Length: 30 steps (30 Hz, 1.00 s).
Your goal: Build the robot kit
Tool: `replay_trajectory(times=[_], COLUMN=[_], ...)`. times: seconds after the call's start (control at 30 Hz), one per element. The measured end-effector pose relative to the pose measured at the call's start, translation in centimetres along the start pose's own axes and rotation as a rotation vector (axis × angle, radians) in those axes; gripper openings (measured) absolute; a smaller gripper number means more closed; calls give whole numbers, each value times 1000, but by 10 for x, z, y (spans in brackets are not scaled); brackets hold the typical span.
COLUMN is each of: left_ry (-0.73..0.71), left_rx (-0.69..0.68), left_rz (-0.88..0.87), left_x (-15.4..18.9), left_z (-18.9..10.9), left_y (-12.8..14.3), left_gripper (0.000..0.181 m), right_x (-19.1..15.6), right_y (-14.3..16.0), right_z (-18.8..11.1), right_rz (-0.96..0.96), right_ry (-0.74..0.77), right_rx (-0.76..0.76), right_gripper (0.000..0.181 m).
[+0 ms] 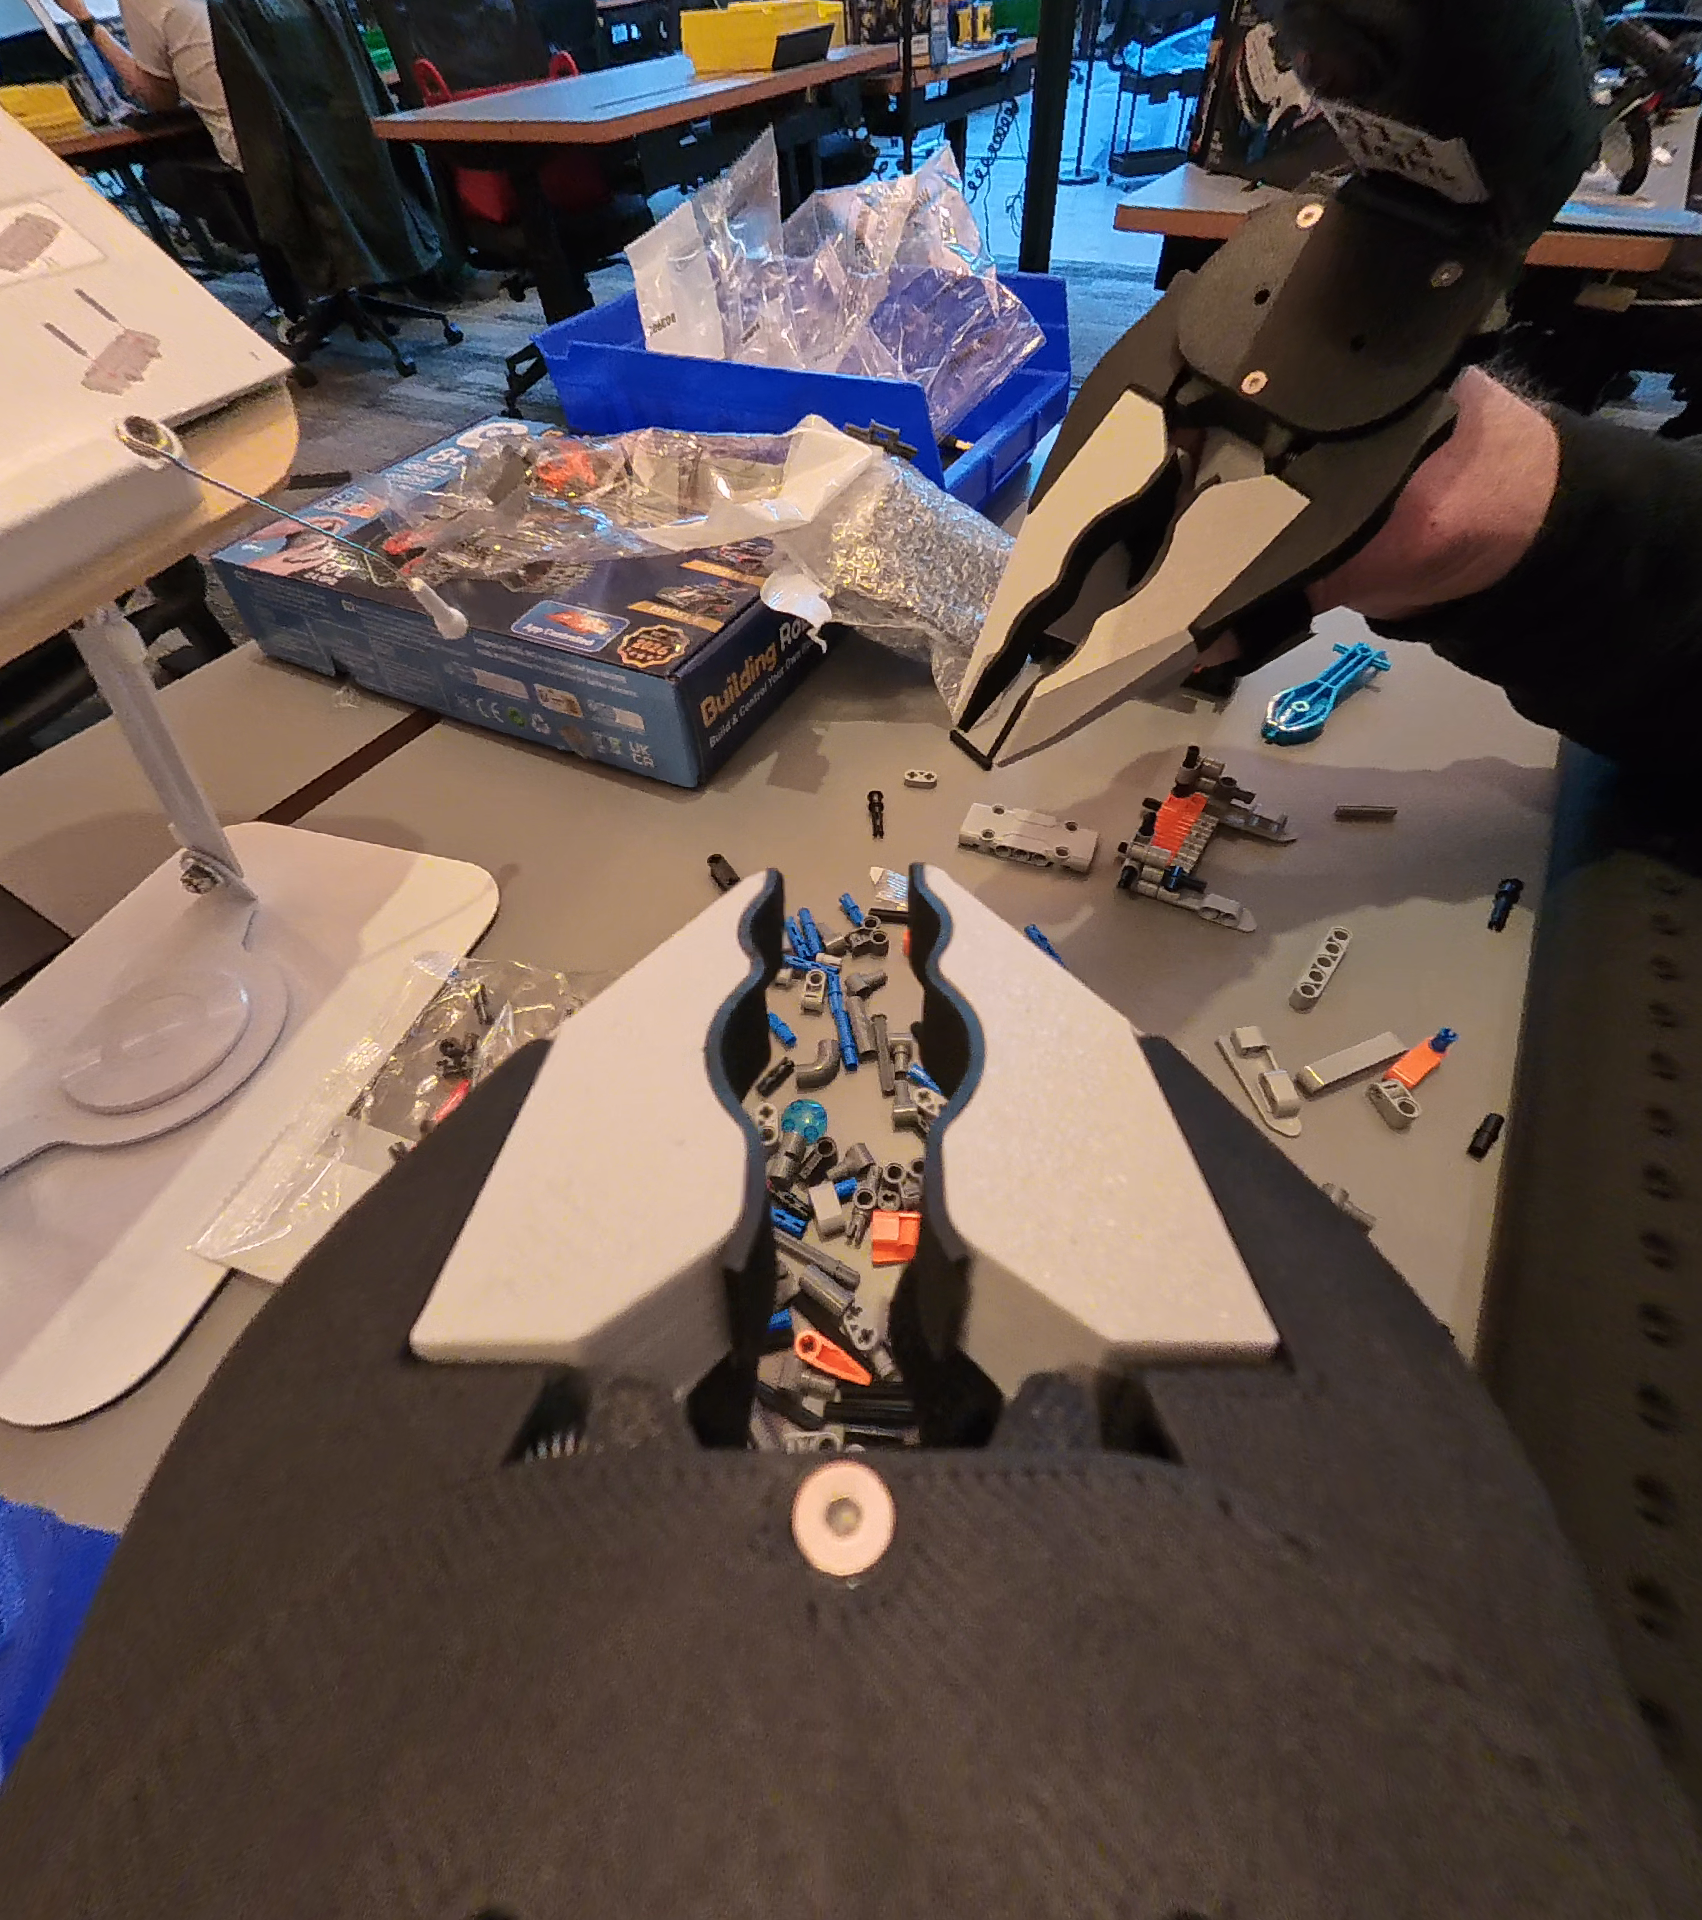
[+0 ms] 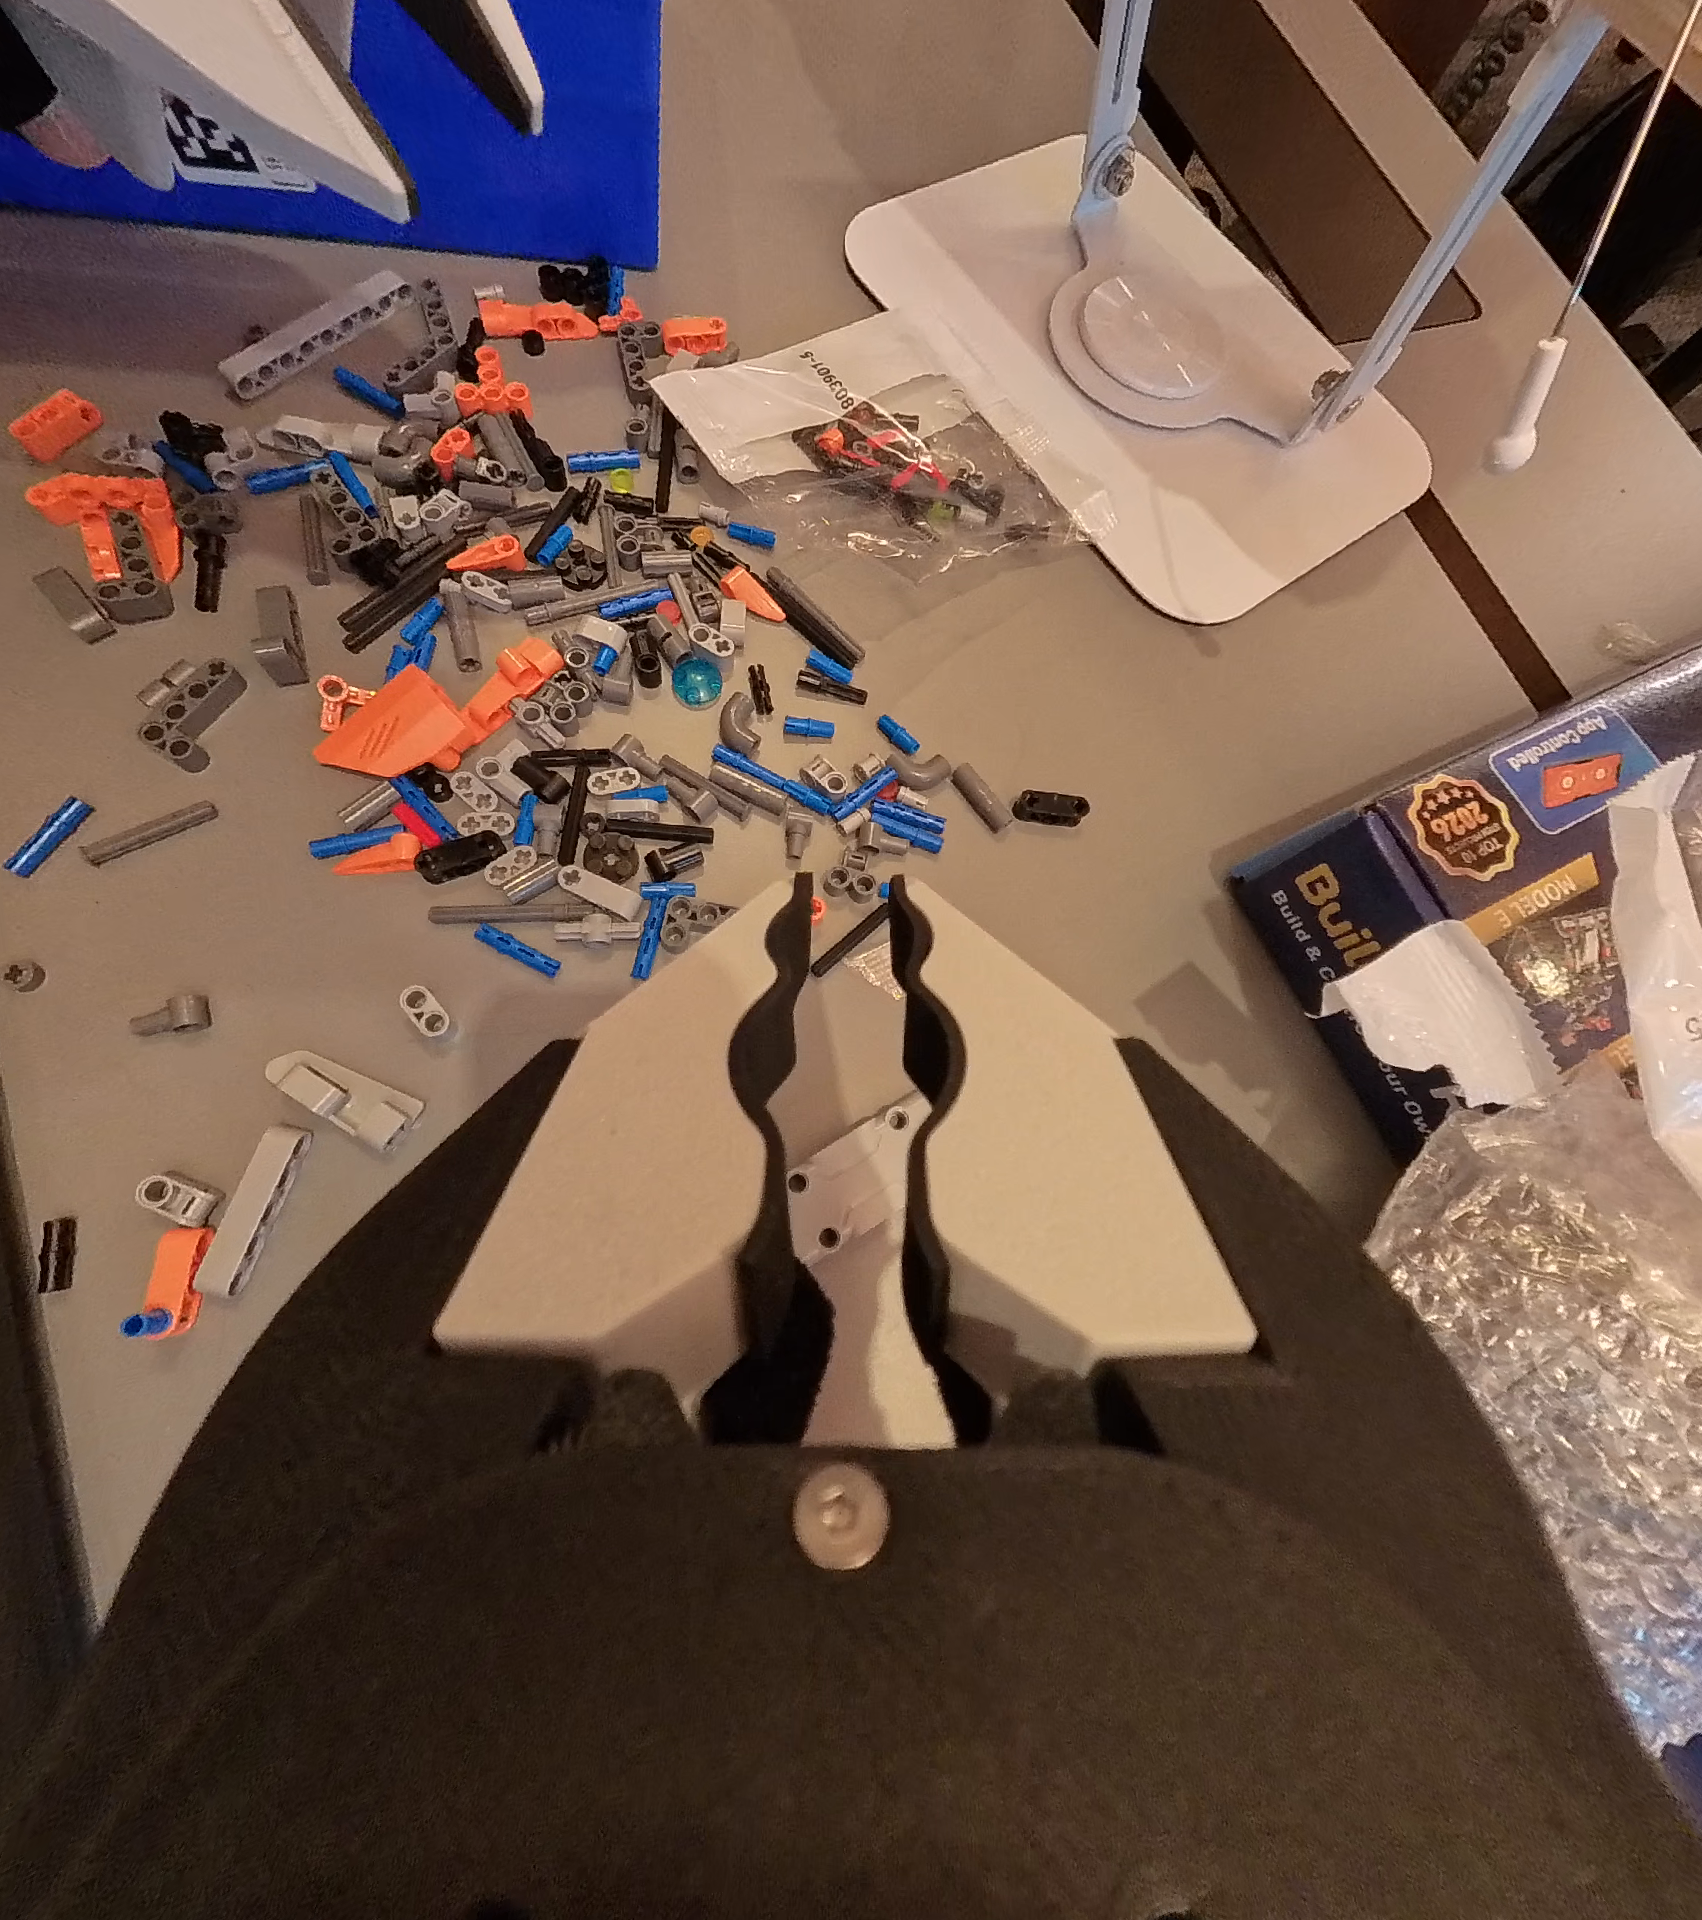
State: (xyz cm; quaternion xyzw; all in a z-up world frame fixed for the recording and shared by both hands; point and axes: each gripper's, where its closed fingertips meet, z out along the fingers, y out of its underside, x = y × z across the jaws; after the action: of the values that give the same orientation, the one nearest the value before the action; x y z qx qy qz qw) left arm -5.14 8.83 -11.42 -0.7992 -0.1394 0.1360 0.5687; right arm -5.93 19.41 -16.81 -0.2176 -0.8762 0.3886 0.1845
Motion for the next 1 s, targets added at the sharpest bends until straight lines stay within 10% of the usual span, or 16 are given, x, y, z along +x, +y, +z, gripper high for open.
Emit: replay_trajectory(times=[1.0], left_ry=[-26], left_rx=[169], left_rz=[-103], left_x=[-16], left_z=[-28], left_y=[-25], left_gripper=[18], right_x=[-20], right_y=[27], right_z=[53], right_rz=[-74], right_ry=[-190], right_rx=[-319], right_gripper=[14])
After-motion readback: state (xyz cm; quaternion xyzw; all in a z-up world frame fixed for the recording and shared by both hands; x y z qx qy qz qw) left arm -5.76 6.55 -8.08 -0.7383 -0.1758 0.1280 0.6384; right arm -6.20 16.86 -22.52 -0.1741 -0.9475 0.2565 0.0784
